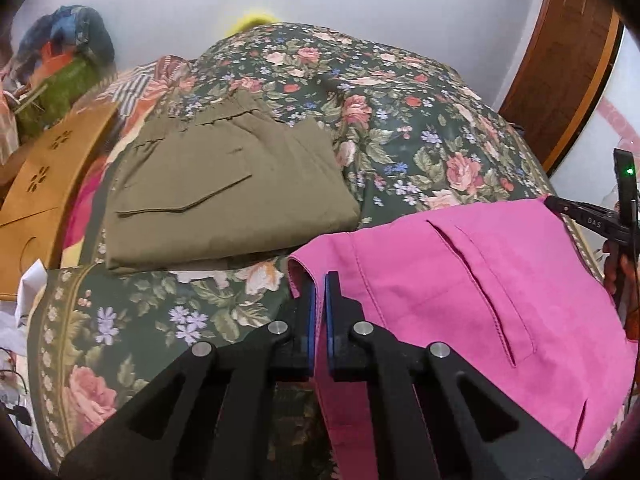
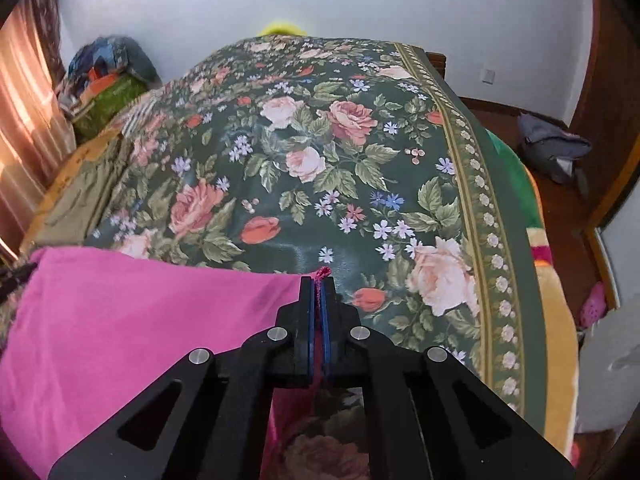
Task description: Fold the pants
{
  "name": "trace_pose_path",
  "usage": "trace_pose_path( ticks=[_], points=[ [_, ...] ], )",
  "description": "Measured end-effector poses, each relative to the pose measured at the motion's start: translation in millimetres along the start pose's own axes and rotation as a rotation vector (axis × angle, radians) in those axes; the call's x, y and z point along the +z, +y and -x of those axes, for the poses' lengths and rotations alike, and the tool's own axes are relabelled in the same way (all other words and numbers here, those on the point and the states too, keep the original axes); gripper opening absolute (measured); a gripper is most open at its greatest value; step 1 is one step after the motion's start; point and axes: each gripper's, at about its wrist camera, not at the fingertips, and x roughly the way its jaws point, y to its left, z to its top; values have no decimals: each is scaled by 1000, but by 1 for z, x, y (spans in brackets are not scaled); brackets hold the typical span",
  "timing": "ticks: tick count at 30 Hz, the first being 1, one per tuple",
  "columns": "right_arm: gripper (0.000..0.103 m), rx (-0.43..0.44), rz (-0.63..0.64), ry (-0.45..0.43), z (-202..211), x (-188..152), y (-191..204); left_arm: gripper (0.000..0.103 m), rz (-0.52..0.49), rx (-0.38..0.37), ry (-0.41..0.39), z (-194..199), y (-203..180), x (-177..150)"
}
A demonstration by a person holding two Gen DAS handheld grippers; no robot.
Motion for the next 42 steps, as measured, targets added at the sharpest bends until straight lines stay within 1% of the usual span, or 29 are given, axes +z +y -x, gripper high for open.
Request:
trace_pose_path(
  ticks=[1, 3, 5, 7, 8, 9, 10, 11, 12, 13, 14, 15, 18, 21, 23, 24, 25, 28, 30, 31, 35, 37, 38, 42],
  points=[
    [2, -13, 10, -3, 0, 0, 0, 3, 4, 1, -1, 0, 1, -1],
    [3, 1, -2, 4, 0, 0, 0, 3, 8, 4, 16, -2, 3, -2],
    [3, 22, -26, 3, 4, 1, 0, 5, -2, 33, 22, -1, -1, -4],
    [3, 11, -32, -21, 14, 1, 1, 11, -4, 58, 19, 3, -1, -4],
    [3, -15, -24, -39, 21, 2, 3, 18, -1, 61, 24, 5, -1, -4],
    [6, -36, -13, -42, 26, 2, 5, 24, 6, 63, 26, 8, 1, -4],
    [9, -44, 4, -35, 30, 3, 9, 28, 12, 64, 23, 12, 1, -5],
    [18, -40, 14, -28, 34, 2, 10, 34, 17, 65, 18, 17, 2, -6],
    [29, -32, 25, -27, 40, 2, 13, 39, 19, 65, 13, 23, 1, -7],
    [34, -27, 36, -40, 50, -1, 17, 40, 20, 63, 9, 28, 0, -9],
    [43, -24, 43, -50, 56, -3, 19, 41, 19, 57, 5, 34, -2, -12],
    [44, -18, 51, -59, 65, -7, 23, 42, 18, 47, 6, 40, -6, -16],
    [44, 30, 61, -45, 80, -19, 36, 49, 22, 24, 21, 53, -15, -28],
    [44, 78, 68, -13, 90, -36, 51, 51, 22, 7, 36, 62, -26, -41],
    [44, 99, 80, 6, 97, -49, 61, 55, 28, -4, 42, 68, -32, -52],
    [44, 111, 92, 17, 100, -56, 66, 56, 29, -9, 48, 71, -36, -59],
    [44, 117, 102, 26, 102, -62, 70, 56, 28, -7, 52, 72, -39, -65],
    [44, 132, 144, 60, 107, -82, 83, 57, 14, 32, 61, 74, -44, -82],
    [44, 166, 148, 98, 106, -94, 85, 63, 27, 48, 62, 76, -44, -90],
    [44, 178, 147, 107, 106, -100, 85, 64, 38, 49, 67, 77, -43, -94],
    [44, 181, 109, 108, 113, -107, 76, 65, 93, 40, 75, 94, -34, -102],
    [44, 171, 97, 99, 119, -107, 73, 73, 115, 41, 85, 103, -31, -104],
    [44, 165, 99, 92, 122, -107, 74, 78, 134, 33, 98, 107, -28, -104],
    [44, 146, 118, 25, 142, -102, 78, 78, 234, -49, 116, 119, -22, -108]
  ],
)
